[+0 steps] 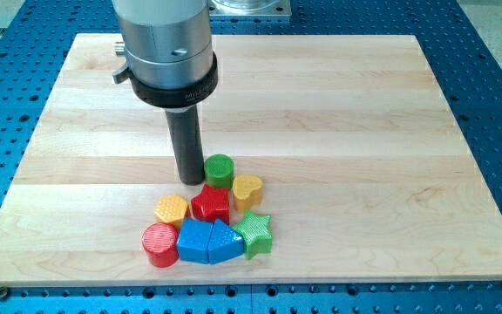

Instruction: Separate the blue blocks and the green star and red circle from the group of blocks

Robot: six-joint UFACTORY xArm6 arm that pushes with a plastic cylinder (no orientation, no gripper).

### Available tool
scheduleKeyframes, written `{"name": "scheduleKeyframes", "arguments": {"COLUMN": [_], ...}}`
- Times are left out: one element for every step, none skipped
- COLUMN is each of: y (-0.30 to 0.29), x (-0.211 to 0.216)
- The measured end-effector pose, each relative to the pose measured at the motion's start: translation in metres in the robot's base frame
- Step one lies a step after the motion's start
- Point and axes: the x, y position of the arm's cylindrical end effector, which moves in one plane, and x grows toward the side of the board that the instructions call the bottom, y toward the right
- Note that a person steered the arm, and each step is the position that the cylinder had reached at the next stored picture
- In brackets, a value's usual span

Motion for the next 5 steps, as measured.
{"name": "scheduleKeyframes", "arguments": {"y": [0.0,0.0,0.0,-0.003,0.015], "x": [0.0,-0.001,-0.022,-0.031,-0.049]}}
